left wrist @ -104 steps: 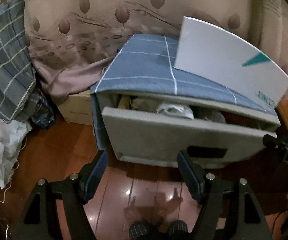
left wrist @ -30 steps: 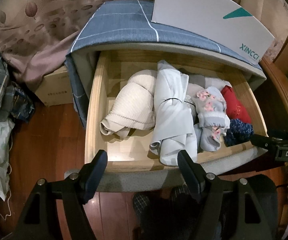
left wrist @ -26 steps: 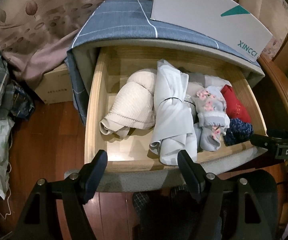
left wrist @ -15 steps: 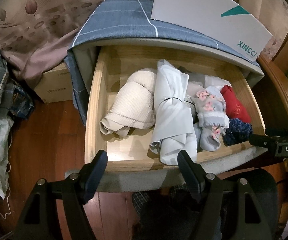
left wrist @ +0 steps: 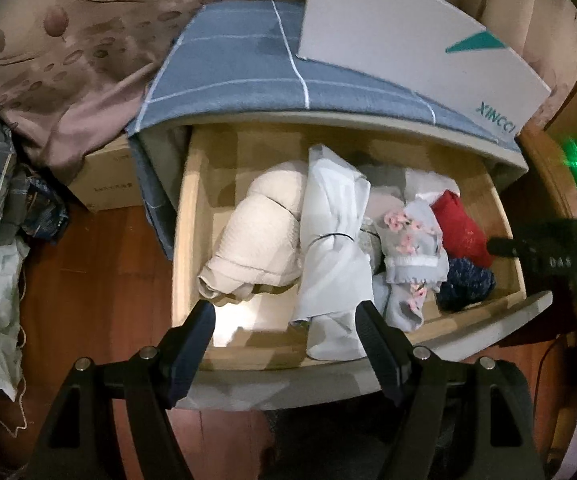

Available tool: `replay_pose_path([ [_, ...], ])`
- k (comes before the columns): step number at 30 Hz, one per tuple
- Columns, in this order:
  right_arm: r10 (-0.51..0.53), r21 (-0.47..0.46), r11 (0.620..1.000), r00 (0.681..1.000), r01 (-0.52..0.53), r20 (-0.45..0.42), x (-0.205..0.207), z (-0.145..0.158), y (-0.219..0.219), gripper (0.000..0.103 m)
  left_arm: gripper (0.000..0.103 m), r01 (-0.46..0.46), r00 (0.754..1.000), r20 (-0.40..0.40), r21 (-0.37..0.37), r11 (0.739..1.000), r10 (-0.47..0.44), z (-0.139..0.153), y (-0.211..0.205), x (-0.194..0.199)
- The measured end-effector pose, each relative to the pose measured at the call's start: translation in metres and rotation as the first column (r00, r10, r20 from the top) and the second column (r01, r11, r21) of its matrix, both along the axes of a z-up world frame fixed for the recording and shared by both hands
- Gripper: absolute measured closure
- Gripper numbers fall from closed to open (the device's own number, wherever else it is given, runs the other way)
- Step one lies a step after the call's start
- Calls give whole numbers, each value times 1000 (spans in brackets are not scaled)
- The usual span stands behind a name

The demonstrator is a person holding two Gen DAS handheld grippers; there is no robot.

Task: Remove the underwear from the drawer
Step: 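Grasp the red rolled underwear with the right tool while the left tool grasps the white rolled garment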

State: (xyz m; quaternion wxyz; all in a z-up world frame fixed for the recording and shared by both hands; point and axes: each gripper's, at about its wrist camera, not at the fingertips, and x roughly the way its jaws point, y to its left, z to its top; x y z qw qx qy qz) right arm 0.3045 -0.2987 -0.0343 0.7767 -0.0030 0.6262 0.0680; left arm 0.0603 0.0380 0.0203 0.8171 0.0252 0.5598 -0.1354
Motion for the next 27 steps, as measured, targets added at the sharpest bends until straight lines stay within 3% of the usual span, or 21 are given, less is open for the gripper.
replay_pose_path([
  [5, 49, -55, 997, 999, -49, 2, 21, -22, 9, 25, 29, 11, 1000, -24, -15, 1000, -12, -3, -9, 4],
  [20, 172, -155, 970, 979, -188, -109, 71, -99, 25, 25, 29, 15, 998, -67, -3, 1000, -15, -16, -26, 29],
  [23, 188, -167, 964, 974, -208, -129, 77, -113, 29, 31, 29, 19, 997, -73, 1, 1000, -19, -19, -31, 33],
  [27, 180, -148, 969, 976, -197, -121, 86, -121, 26, 50, 29, 17, 996, -84, -5, 1000, -17, -24, -36, 37],
])
